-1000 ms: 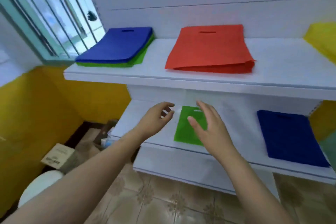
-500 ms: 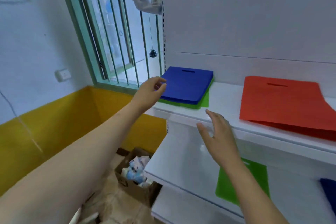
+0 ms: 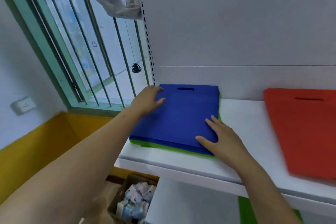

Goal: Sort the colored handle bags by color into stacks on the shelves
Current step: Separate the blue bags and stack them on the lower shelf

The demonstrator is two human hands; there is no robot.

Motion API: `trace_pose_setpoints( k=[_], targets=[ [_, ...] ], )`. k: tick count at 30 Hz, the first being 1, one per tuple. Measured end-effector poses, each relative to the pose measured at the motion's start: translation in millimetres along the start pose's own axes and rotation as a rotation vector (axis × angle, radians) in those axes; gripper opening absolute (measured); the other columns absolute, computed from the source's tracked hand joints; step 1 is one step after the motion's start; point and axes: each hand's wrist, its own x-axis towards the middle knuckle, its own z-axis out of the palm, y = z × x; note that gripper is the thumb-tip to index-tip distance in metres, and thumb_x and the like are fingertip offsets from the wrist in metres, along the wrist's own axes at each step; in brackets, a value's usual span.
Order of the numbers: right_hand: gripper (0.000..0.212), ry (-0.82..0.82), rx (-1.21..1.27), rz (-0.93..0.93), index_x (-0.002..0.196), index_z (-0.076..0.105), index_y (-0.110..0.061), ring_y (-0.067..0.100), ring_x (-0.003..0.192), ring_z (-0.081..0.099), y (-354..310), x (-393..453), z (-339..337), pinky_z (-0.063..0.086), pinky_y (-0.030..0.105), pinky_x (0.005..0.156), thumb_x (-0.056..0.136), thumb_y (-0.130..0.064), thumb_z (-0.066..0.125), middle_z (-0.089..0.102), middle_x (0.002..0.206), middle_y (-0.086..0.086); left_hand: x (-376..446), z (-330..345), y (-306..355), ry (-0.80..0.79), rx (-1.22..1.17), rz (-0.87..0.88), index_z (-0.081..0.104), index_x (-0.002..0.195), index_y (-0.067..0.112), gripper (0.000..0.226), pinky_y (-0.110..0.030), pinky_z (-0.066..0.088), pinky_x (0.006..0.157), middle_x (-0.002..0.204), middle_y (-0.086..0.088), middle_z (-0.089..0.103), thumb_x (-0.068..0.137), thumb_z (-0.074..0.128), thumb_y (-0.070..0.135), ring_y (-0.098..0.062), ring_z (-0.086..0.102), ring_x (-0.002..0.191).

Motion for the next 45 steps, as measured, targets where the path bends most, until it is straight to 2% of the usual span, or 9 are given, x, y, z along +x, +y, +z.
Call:
trace_pose_setpoints(
  k=[8,12,18,24,27,29,34,38,45],
  targets=[
    [0.07,0.03,0.017,0.039,0.146,0.036,-0.041,-0.004,0.14,0.022,-3.7,-2.1,-2.9,0.017,0.017,0.115,0.083,-0.059,0.061,0.02,0.151,-0.03,75.6,56.3,-22.6,-0.013,0.053,0.068,0.05,0.139,0.012,0.048,-0.047,0.046,0.097,0.135,-0.014,0.051,0.099,0.048,0.038,-0.034,0.049,0.12],
    [0.057,0.088,0.113,0.092,0.134,0.052,-0.042,-0.011,0.132,0.031,-5.2,1.9,-2.2,0.022,0.008,0.107,0.081,-0.05,0.07,0.035,0.144,-0.03,77.2,72.3,-23.7,0.219,0.095,0.106,0.067,0.117,0.013,0.033,-0.042,0.044,0.083,0.116,-0.01,0.063,0.097,0.053,0.036,-0.035,0.056,0.104],
    [0.031,0.14,0.181,0.214,0.117,0.069,-0.033,-0.006,0.121,0.049,-18.6,12.1,-7.7,0.031,0.007,0.095,0.086,-0.028,0.072,0.055,0.134,-0.019,66.7,59.2,-1.2,0.213,0.23,0.127,0.063,0.079,0.011,0.013,-0.036,0.029,0.068,0.086,-0.009,0.065,0.089,0.053,0.012,-0.032,0.057,0.079],
    [0.02,0.303,0.252,0.29,0.107,0.075,-0.022,0.006,0.125,0.052,-43.4,-5.9,-8.2,0.038,0.019,0.095,0.09,-0.02,0.065,0.058,0.122,-0.015,73.2,6.7,13.2,0.066,-0.133,0.179,0.056,0.079,0.017,0.008,-0.03,0.036,0.063,0.078,-0.002,0.056,0.079,0.063,0.02,-0.026,0.053,0.074],
    [0.017,0.447,0.504,0.31,0.104,0.076,-0.021,0.011,0.096,0.069,-48.7,-24.6,-12.9,0.056,0.033,0.082,0.091,-0.019,0.065,0.074,0.097,-0.008,73.0,-19.1,18.9,0.033,-0.312,0.191,0.051,0.083,0.015,0.014,-0.032,0.036,0.062,0.075,-0.003,0.056,0.085,0.062,0.023,-0.026,0.053,0.074],
    [0.017,0.51,0.605,0.33,0.105,0.074,-0.021,0.005,0.078,0.068,-52.5,-42.5,-18.5,0.054,0.022,0.062,0.092,-0.016,0.064,0.073,0.086,-0.008,70.7,-31.0,29.7,-0.006,-0.474,0.149,0.05,0.087,0.014,0.015,-0.032,0.036,0.061,0.075,-0.001,0.053,0.089,0.059,0.025,-0.025,0.052,0.076],
    [0.033,0.772,0.642,0.463,0.117,0.059,-0.03,0.002,0.049,0.053,-44.1,-105.6,-41.4,0.045,0.019,0.051,0.088,-0.018,0.07,0.066,0.071,-0.008,52.7,-34.7,87.7,-0.116,-0.761,0.152,0.045,0.075,0.018,0.02,-0.03,0.038,0.057,0.074,-0.003,0.054,0.081,0.064,0.02,-0.022,0.051,0.073],
    [0.012,1.005,0.652,0.657,0.092,0.069,-0.013,0.01,0.049,0.048,-27.2,-186.5,-59.3,0.042,0.024,0.051,0.087,-0.024,0.071,0.061,0.061,-0.003,21.0,-21.1,161.1,-0.227,-0.91,0.252,0.048,0.107,0.018,0.044,-0.035,0.054,0.072,0.103,-0.006,0.061,0.072,0.075,0.023,-0.021,0.062,0.091],
    [0.016,1.362,0.629,0.866,0.092,0.068,-0.011,0.008,0.037,0.035,22.6,-347.4,-93.8,0.027,0.02,0.037,0.09,-0.027,0.067,0.045,0.056,0.002,-74.9,13.5,330.3,-0.456,-0.97,0.629,0.066,0.102,0.006,0.018,-0.02,0.047,0.053,0.088,-0.006,0.066,0.089,0.065,0.018,-0.011,0.059,0.07]
  ],
)
